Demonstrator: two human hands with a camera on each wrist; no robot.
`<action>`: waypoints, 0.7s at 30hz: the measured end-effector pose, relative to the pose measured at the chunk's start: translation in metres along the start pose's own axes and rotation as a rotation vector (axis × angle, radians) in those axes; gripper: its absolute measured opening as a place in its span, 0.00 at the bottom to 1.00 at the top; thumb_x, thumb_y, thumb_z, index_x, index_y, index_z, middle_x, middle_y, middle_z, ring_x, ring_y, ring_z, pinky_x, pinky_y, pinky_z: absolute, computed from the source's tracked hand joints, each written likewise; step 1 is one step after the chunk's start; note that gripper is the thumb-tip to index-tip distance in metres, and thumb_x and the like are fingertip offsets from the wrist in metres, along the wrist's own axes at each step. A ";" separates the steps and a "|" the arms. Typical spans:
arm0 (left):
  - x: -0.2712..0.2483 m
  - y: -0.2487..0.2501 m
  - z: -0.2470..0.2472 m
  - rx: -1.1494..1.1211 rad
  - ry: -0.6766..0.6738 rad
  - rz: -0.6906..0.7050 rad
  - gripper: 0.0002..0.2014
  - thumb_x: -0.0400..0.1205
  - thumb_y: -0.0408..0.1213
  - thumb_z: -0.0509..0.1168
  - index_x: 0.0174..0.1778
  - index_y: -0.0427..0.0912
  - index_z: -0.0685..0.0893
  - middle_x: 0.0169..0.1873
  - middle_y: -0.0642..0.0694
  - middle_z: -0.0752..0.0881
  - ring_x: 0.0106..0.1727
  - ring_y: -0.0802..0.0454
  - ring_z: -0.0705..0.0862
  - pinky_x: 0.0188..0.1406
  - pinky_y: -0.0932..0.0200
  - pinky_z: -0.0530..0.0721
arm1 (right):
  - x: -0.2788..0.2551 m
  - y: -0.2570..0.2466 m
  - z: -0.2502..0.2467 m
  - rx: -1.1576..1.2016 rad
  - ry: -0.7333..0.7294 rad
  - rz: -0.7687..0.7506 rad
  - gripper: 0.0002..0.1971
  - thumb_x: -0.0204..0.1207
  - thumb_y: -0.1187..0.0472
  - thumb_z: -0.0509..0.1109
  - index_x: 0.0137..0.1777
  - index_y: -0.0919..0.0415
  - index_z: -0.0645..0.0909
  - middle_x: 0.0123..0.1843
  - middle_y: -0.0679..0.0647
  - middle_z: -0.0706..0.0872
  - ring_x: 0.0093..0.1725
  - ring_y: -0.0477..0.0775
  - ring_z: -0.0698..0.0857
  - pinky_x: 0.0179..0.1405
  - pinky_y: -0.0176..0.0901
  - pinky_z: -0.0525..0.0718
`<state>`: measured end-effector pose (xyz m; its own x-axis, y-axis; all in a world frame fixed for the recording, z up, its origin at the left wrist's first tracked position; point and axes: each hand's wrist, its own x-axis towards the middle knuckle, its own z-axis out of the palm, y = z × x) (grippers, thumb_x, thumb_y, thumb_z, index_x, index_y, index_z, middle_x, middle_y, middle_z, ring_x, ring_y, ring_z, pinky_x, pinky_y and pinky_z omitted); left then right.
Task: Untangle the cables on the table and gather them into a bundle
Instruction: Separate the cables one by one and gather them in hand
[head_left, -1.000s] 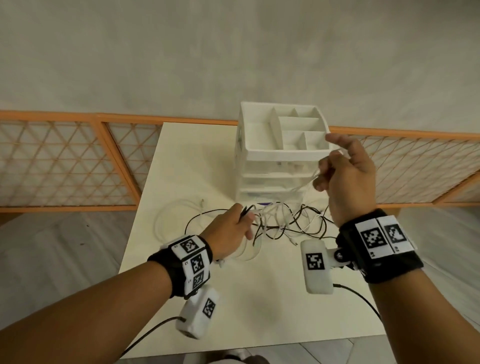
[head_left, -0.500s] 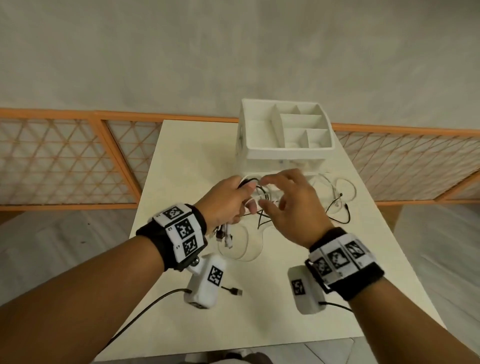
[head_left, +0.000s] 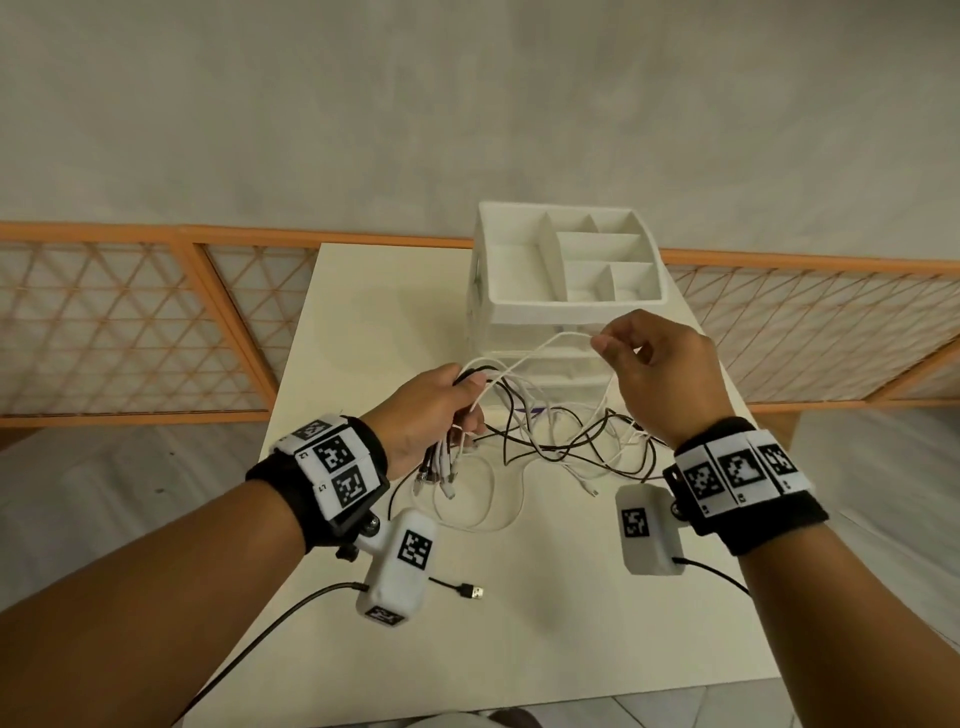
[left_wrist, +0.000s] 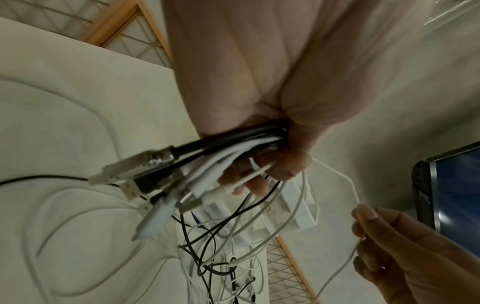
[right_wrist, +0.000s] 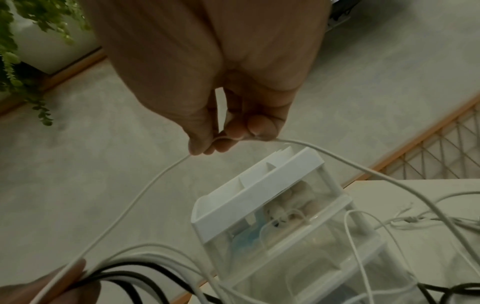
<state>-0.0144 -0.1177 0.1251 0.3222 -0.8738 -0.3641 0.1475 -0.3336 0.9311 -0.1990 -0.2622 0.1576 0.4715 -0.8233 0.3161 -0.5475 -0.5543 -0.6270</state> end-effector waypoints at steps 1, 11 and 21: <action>-0.001 0.002 0.000 -0.024 -0.011 -0.006 0.12 0.91 0.40 0.56 0.42 0.42 0.75 0.24 0.48 0.74 0.38 0.44 0.78 0.33 0.58 0.78 | 0.000 0.000 0.000 -0.009 -0.020 0.013 0.04 0.80 0.57 0.75 0.45 0.55 0.88 0.36 0.39 0.84 0.31 0.39 0.79 0.36 0.27 0.75; -0.022 0.033 0.003 0.366 -0.064 0.210 0.22 0.86 0.56 0.59 0.35 0.45 0.86 0.17 0.58 0.70 0.19 0.58 0.62 0.20 0.65 0.64 | -0.038 -0.025 0.052 -0.011 -0.443 -0.085 0.11 0.75 0.47 0.78 0.54 0.42 0.83 0.49 0.52 0.73 0.42 0.41 0.76 0.41 0.38 0.74; -0.028 0.030 -0.035 0.516 0.054 0.257 0.21 0.88 0.52 0.57 0.43 0.47 0.92 0.23 0.53 0.68 0.23 0.54 0.61 0.22 0.61 0.62 | 0.008 0.044 0.005 -0.300 -0.364 0.288 0.30 0.70 0.61 0.79 0.72 0.45 0.78 0.68 0.61 0.73 0.60 0.64 0.82 0.58 0.45 0.81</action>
<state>0.0141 -0.0905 0.1622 0.3364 -0.9349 -0.1131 -0.4126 -0.2543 0.8747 -0.2156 -0.2924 0.1293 0.4532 -0.8806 -0.1385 -0.8374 -0.3673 -0.4048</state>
